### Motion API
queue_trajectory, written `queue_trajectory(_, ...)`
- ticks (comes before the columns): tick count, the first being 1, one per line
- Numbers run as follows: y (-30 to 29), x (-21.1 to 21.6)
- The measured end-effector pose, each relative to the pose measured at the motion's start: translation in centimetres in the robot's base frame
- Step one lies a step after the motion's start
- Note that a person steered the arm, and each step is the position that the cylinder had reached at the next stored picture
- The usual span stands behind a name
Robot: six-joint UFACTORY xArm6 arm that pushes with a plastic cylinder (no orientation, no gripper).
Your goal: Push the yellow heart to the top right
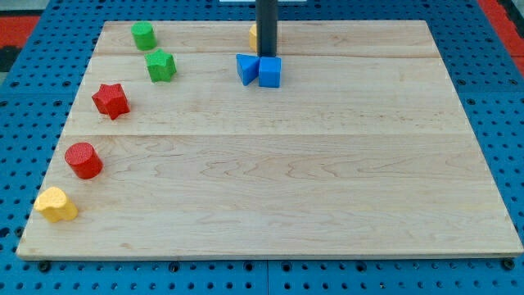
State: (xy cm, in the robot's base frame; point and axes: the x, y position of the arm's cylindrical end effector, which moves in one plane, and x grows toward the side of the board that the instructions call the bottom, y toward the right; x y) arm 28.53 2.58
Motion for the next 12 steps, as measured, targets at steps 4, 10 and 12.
queue_trajectory(4,-6.7,33.3)
queue_trajectory(10,-7.7,26.3)
queue_trajectory(12,0.4,18.3)
